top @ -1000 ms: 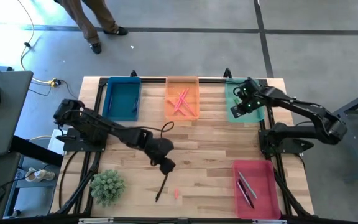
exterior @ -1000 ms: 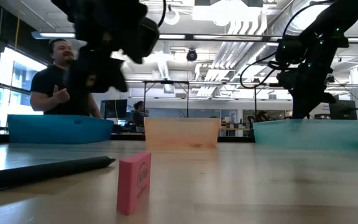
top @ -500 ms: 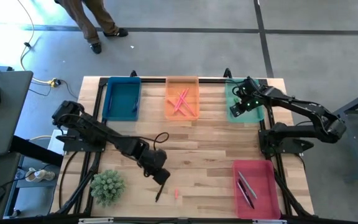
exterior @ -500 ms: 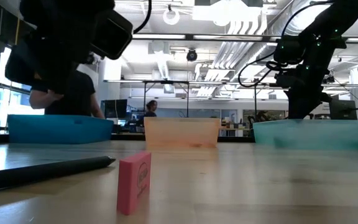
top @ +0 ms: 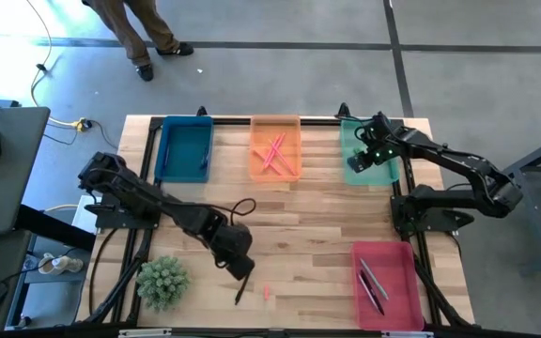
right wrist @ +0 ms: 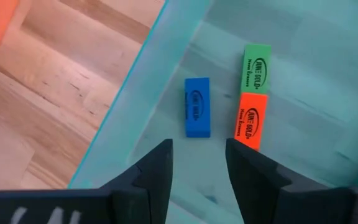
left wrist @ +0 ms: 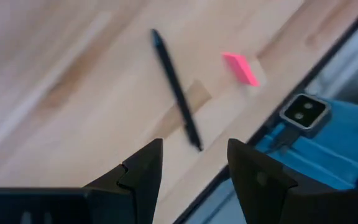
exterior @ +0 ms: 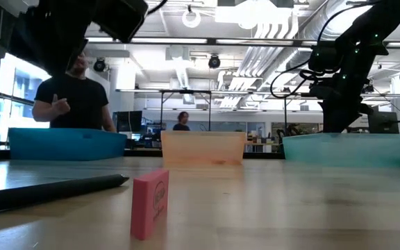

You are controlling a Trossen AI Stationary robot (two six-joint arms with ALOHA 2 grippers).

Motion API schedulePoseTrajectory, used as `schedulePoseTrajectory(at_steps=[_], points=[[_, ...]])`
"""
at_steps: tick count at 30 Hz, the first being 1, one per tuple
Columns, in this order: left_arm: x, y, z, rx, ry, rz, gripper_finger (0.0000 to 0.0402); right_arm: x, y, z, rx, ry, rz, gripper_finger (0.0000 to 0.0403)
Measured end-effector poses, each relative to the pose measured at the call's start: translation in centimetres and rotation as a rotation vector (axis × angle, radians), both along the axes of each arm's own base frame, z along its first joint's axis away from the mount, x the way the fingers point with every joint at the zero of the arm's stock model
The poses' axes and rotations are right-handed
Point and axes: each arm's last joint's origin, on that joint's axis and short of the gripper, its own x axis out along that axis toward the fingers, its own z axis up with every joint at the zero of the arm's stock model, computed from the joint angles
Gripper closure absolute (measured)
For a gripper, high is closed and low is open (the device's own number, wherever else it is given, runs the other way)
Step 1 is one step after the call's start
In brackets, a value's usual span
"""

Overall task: Sort crayons/erasers/pens/pencils in bins
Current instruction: Put the black pen into the pink bin

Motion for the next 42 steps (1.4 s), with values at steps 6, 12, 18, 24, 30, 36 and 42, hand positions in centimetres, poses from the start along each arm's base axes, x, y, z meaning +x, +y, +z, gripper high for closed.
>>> schedulePoseTrajectory(at_steps=[6, 12, 18, 24, 30, 36, 42], points=[[-0.5, 0.6, 2.8, 0.12, 0.114, 0.069, 0.0234, 0.0, 0.0, 0.0, 0.0, 0.0, -0.003, 0.0261], [-1.0, -0.9, 3.5, 0.176, 0.134, 0.262, 0.0234, 0.0, 0.0, 0.0, -0.002, 0.0, 0.0, 0.0261], [-0.9, -2.7, 1.9, 0.19, 0.193, 0.34, 0.0234, 0.1, -0.2, 0.1, -0.036, -0.004, 0.042, 0.0261], [-0.4, -3.6, 0.0, 0.177, 0.272, 0.36, 0.0234, 0.1, -0.3, 0.1, -0.042, -0.005, 0.048, 0.0261], [0.6, -4.5, -1.6, 0.149, 0.263, 0.362, 0.0234, 0.2, -0.4, 0.2, -0.083, 0.013, 0.066, 0.0261], [1.6, -5.3, -2.5, 0.13, 0.255, 0.365, 0.0234, 0.3, -0.6, 0.3, -0.115, 0.006, 0.082, 0.0261], [2.7, -6.4, -2.2, 0.12, 0.231, 0.374, 0.0234, 0.4, -0.8, 0.4, -0.139, -0.006, 0.092, 0.0261]])
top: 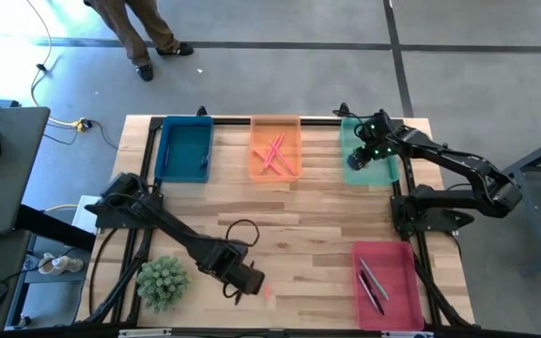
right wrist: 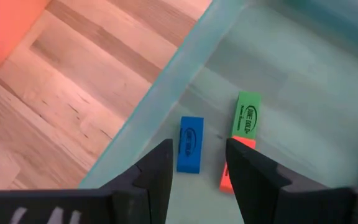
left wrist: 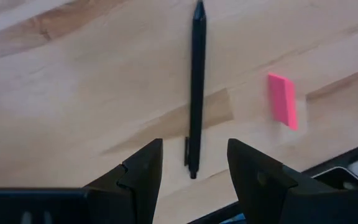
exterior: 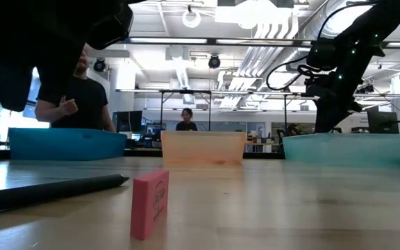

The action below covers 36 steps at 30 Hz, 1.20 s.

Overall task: Sort crayons/erasers/pens/pencils in bins
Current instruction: Put the black pen into the pink bin

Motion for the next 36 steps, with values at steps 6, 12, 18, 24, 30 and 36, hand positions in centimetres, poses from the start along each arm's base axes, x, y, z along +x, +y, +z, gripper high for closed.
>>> schedulePoseTrajectory(at_steps=[6, 12, 18, 24, 30, 36], points=[[0.2, -0.9, -1.2, 0.004, 0.038, 0.01, 0.0234, 0.0, 0.0, 0.0, -0.005, 0.001, 0.007, 0.0261], [0.3, -1.7, -2.3, 0.006, 0.056, 0.015, 0.0234, 0.0, 0.0, 0.0, -0.006, 0.002, 0.01, 0.0261], [0.2, -2.4, -2.8, -0.004, 0.055, 0.02, 0.0234, 0.0, 0.0, 0.0, -0.005, 0.001, 0.008, 0.0261], [0.4, -2.7, -3.1, -0.006, 0.037, 0.045, 0.0234, 0.0, 0.0, 0.0, -0.005, 0.001, 0.007, 0.0261], [0.4, -2.9, -3.4, 0.004, 0.034, 0.061, 0.0234, 0.1, -0.1, 0.1, -0.018, -0.008, 0.01, 0.0261], [0.7, -3.4, -4.9, -0.002, 0.054, 0.053, 0.0234, 0.2, -0.2, 0.2, -0.028, -0.016, 0.01, 0.0261]])
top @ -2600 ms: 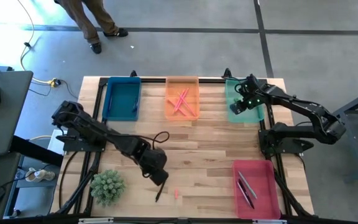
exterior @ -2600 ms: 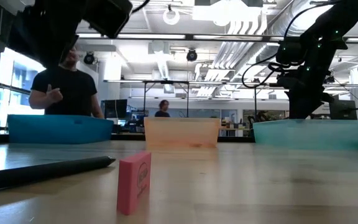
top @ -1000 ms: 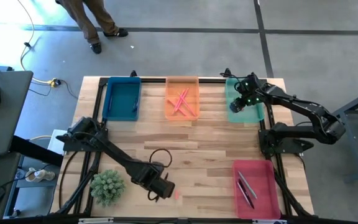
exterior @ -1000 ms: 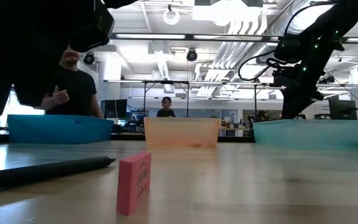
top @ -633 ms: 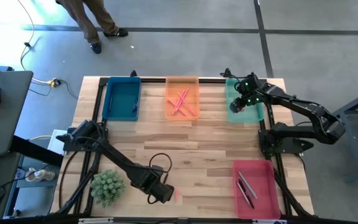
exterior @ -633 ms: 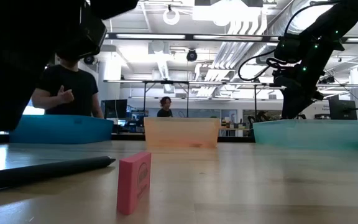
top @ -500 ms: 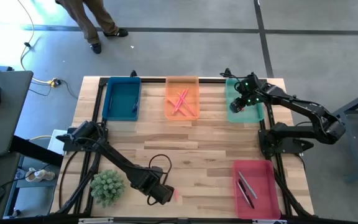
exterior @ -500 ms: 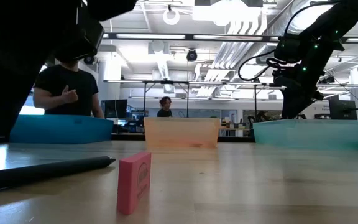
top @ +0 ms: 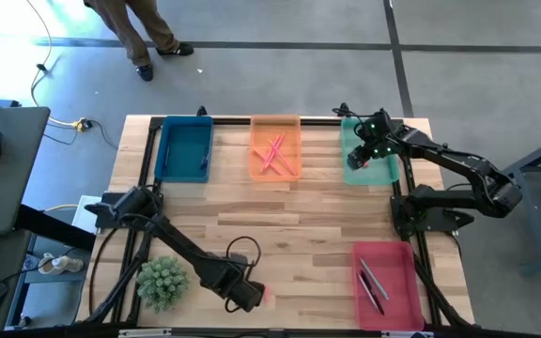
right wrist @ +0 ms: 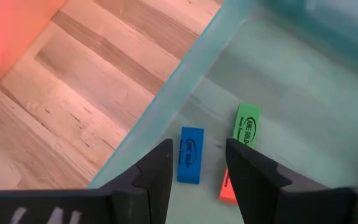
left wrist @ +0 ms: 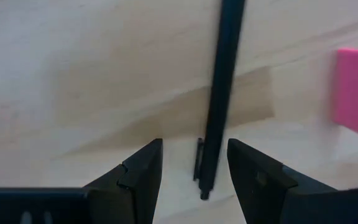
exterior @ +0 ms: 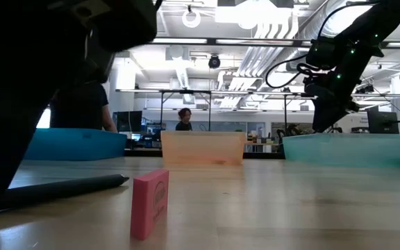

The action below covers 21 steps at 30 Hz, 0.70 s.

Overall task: Sort crayons/erasers/pens/pencils in bins
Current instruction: Put the black pen into the pink bin

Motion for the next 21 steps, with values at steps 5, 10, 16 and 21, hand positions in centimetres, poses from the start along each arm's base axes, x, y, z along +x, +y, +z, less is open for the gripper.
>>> schedulePoseTrajectory(at_steps=[5, 10, 16, 21], points=[[0.3, -0.3, -0.9, -0.008, 0.028, 0.002, 0.0234, 0.0, -0.1, 0.0, -0.005, -0.006, -0.002, 0.0261], [0.1, -0.2, -1.4, 0.001, 0.064, -0.021, 0.0235, 0.1, -0.1, 0.1, -0.012, -0.01, -0.001, 0.0261], [-0.4, 0.0, -1.6, 0.028, 0.123, -0.081, 0.0268, 0.1, -0.1, 0.1, -0.016, -0.008, 0.007, 0.0261], [-0.6, 0.1, -2.0, 0.043, 0.15, -0.132, 0.0318, 0.1, -0.2, 0.2, -0.048, 0.018, 0.03, 0.0261]])
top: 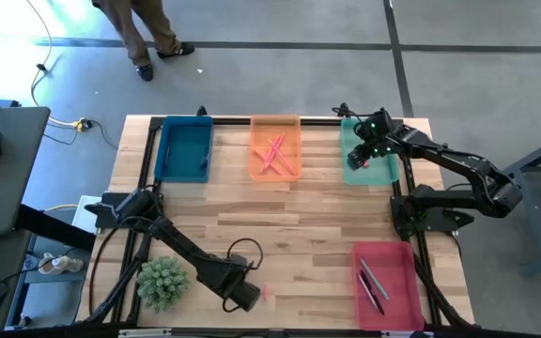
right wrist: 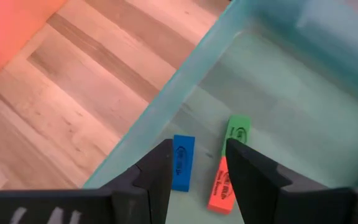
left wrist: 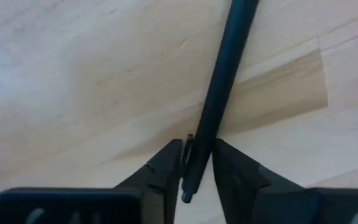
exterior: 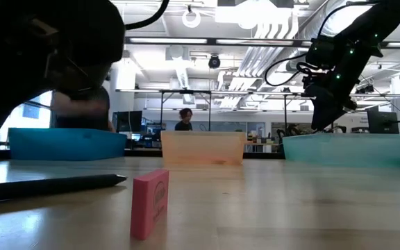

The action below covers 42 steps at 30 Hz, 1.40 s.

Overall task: Sort crayons/erasers/pens/pencils in bins
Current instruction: Put the black pen into the pink bin

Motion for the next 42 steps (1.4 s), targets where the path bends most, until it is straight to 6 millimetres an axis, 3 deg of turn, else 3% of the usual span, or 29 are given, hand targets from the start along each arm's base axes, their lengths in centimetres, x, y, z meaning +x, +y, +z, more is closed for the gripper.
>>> schedulePoseTrajectory(at_steps=[7, 21, 35, 42], points=[[0.0, 0.0, -0.3, -0.009, 0.002, -0.097, 0.0367, 0.2, -0.3, 1.8, -0.015, 0.009, 0.011, 0.0261], [0.4, -0.2, 0.1, -0.014, -0.079, -0.181, 0.0367, 0.7, -0.7, 5.8, -0.051, -0.012, 0.095, 0.0261], [2.2, 0.9, 2.2, 0.055, -0.301, -0.223, 0.0369, 0.9, 0.4, 6.5, 0.136, -0.14, 0.253, 0.0261], [3.7, 2.8, 2.5, 0.111, -0.379, -0.244, 0.0369, 1.8, 1.8, 6.5, 0.262, -0.231, 0.384, 0.0261]])
